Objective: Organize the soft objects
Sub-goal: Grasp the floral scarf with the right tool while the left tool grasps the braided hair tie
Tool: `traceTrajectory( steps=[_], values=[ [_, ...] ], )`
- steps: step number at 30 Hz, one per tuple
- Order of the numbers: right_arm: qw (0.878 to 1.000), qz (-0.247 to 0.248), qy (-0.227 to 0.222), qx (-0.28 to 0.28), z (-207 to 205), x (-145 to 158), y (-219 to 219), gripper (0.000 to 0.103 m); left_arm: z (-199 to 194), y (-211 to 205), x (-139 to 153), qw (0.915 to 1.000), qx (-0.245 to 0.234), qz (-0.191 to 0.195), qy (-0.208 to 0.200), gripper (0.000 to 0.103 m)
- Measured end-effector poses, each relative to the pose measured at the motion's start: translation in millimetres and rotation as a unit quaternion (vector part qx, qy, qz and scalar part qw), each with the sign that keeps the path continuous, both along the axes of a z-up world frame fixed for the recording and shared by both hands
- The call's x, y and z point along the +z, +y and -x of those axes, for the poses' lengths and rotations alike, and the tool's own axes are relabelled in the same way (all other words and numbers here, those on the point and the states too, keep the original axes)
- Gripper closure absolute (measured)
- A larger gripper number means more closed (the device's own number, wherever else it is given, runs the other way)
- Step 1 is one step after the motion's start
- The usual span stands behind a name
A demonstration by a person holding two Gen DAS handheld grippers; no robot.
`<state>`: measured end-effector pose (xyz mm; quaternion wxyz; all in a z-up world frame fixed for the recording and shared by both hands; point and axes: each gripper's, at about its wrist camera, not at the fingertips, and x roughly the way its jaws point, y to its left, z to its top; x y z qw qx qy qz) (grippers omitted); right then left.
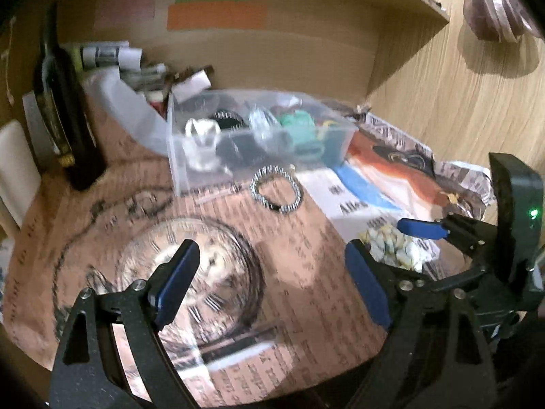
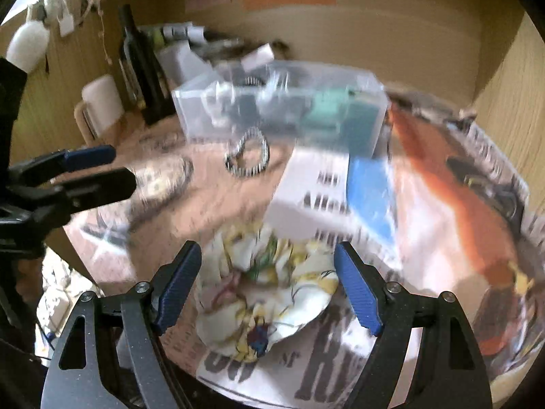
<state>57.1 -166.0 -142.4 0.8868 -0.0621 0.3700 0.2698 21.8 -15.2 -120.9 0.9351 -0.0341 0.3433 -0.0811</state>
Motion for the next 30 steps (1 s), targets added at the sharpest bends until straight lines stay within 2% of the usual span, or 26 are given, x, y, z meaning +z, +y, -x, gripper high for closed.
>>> traceTrajectory(
  steps=[2,3,4,8,10,13,26,27,30],
  values=[
    [1.000,0.005,-0.003,0.003,2.7,-4.5,0.9,0.025,-2.0,-2.2,-8.0,0.9999,-0.002,0.004,0.013,0.015],
    [1.000,0.008,-0.008,0.004,3.9,-5.3,1.0,0.031,-3.9,-3.5,-11.4,0.9998,-0.002,0.004,0.019,0.015],
    [1.000,0.011,-0.010,0.005,4.6,-6.5,1.7,0.042,-5.8,-4.4,-14.6,0.9997,-0.003,0.004,0.026,0.015],
    [1.000,0.007,-0.005,0.011,-0.8,-7.8,-2.4,0.065,-16.6,-6.8,-23.7,0.9989,-0.004,0.008,0.046,0.015],
    [1.000,0.003,-0.004,0.012,-3.0,-7.6,-4.3,0.082,-23.5,-7.7,-25.5,0.9984,-0.004,0.013,0.054,0.015],
    [1.000,-0.013,0.004,0.014,-9.6,-6.5,-6.1,0.088,-36.7,-10.1,-25.4,0.9980,-0.002,0.013,0.062,0.015],
    [0.997,-0.058,-0.051,-0.026,-42.9,30.4,-30.0,0.088,-128.2,-15.9,-27.4,0.9940,0.007,0.022,0.107,0.016],
    [0.996,-0.060,-0.053,-0.028,-44.9,31.8,-31.1,0.088,-133.7,-17.8,-28.6,0.9938,0.010,0.017,0.109,0.017],
    [0.995,-0.066,-0.060,-0.033,-52.1,37.2,-34.3,0.088,-146.9,-21.7,-35.3,0.9924,0.010,0.011,0.122,0.033]
  ],
)
